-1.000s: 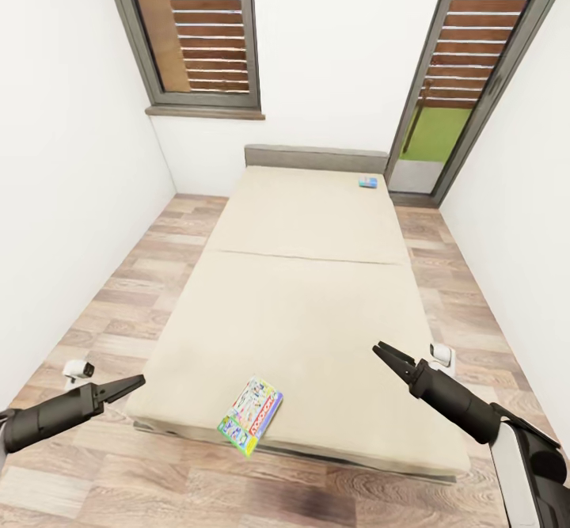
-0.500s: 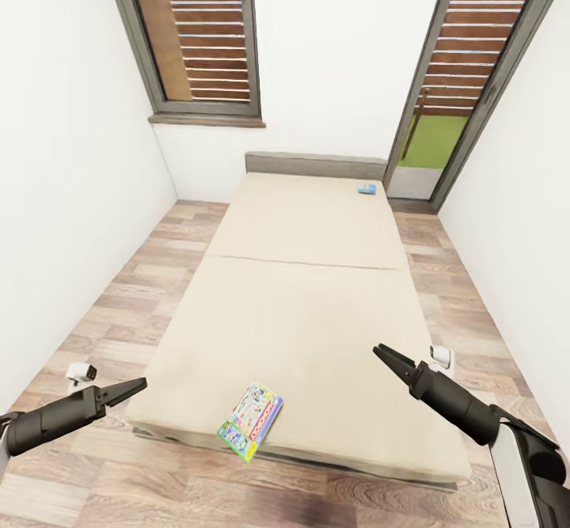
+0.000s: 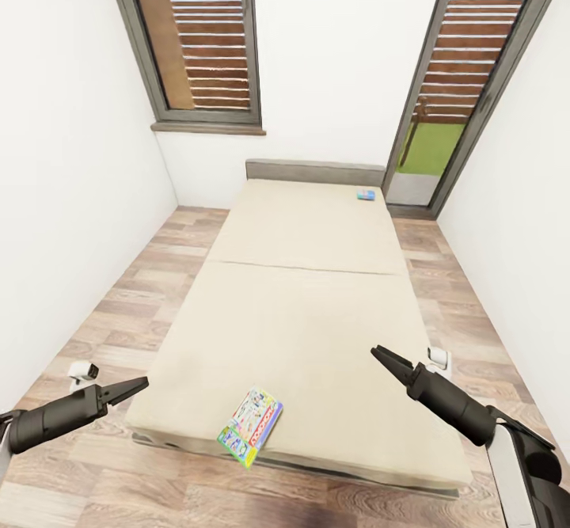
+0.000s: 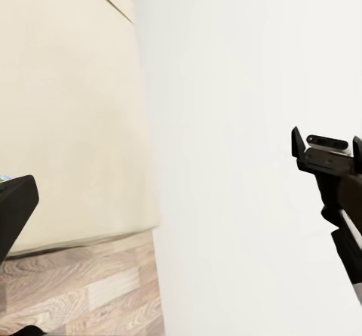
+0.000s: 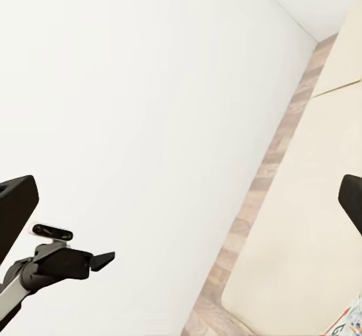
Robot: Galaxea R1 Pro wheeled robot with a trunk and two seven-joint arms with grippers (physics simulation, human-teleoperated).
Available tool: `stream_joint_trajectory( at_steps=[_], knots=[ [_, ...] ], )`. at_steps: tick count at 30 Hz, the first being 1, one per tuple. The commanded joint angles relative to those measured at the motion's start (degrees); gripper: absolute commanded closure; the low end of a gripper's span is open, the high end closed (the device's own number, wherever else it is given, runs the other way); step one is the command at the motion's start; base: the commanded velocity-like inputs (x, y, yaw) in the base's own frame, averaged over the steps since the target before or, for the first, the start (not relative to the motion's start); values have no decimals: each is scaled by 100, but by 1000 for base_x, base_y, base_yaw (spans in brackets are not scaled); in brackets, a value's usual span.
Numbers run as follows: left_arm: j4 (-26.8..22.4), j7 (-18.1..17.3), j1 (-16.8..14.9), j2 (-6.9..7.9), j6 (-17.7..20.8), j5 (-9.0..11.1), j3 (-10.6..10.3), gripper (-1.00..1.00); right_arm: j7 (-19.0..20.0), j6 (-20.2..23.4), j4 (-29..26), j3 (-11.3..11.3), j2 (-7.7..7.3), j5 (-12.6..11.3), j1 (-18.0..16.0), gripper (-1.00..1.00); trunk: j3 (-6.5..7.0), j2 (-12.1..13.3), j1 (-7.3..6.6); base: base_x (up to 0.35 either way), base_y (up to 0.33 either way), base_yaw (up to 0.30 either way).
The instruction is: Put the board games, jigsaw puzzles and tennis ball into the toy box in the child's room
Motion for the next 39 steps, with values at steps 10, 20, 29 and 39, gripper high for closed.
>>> stream_joint_trajectory(
  at_steps=[10,20,29,39],
  knots=[
    [-17,-5,-28,-130,42,-17,-226,-100,-111,-64,11,179,2,-25,-4,-100,85,-9,3,0,0,0],
    [-18,-5,-29,-161,53,-13,-465,-100,-250,-85,11,276,5,-29,-4,-100,179,-9,3,0,0,0],
    [-23,-13,-29,-190,66,-10,-484,-100,-321,-94,8,491,29,-25,-4,-100,264,-9,3,0,0,0],
    [-27,-27,-37,-180,80,-5,-443,-100,-743,-100,6,772,36,-36,-4,-100,359,-9,3,0,0,0]
  ],
)
